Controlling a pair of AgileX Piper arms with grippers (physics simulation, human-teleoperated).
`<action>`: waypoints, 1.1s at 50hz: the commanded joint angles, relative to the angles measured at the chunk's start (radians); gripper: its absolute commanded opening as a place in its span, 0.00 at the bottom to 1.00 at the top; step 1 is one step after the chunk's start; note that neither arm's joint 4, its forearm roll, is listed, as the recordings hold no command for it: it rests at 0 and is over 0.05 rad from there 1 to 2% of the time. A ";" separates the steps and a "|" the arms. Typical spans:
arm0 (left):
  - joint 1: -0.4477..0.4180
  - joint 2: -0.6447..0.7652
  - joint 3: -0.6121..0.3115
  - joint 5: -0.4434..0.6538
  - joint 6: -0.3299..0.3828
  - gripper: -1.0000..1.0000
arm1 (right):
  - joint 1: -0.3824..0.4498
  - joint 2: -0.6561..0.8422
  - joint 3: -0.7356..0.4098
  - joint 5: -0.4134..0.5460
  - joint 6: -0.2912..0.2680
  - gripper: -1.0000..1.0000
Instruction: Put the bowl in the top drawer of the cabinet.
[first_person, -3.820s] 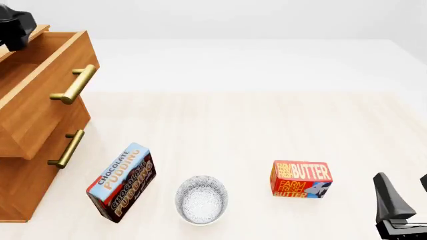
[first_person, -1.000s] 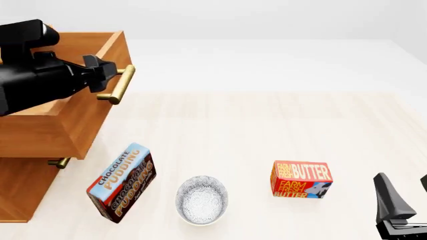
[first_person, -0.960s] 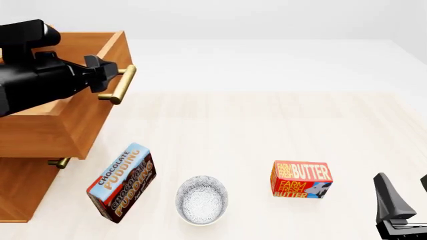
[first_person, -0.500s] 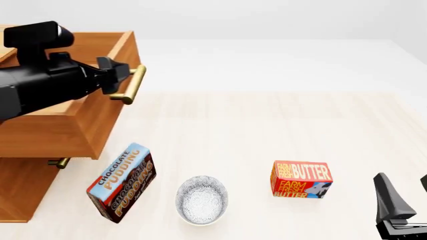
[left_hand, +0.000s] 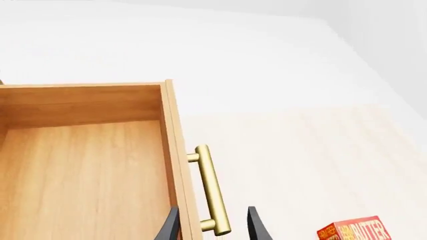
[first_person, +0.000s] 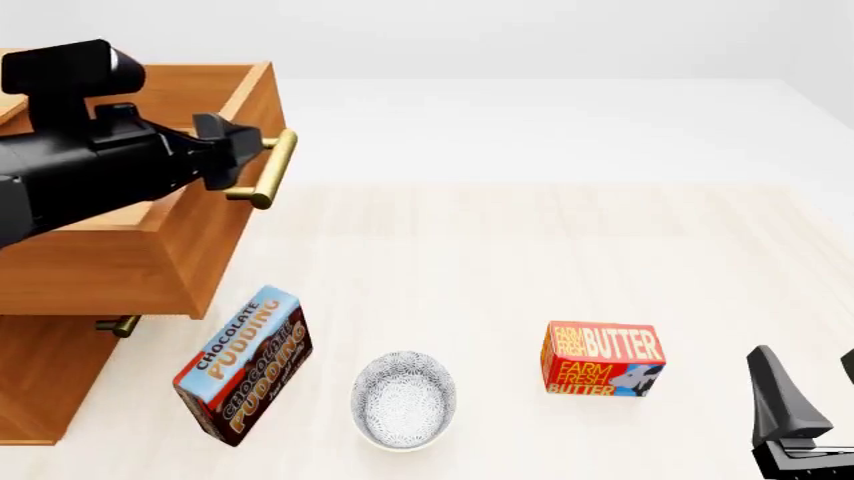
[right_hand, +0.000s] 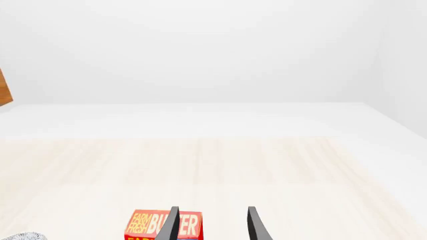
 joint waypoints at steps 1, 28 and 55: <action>-0.038 -0.047 -0.023 -0.001 0.047 1.00 | 0.000 0.000 0.000 0.000 0.000 1.00; -0.038 -0.161 -0.071 0.075 0.087 1.00 | 0.000 0.000 0.000 0.000 0.000 1.00; -0.156 -0.288 -0.045 0.130 0.105 1.00 | 0.000 0.000 0.000 0.000 0.000 1.00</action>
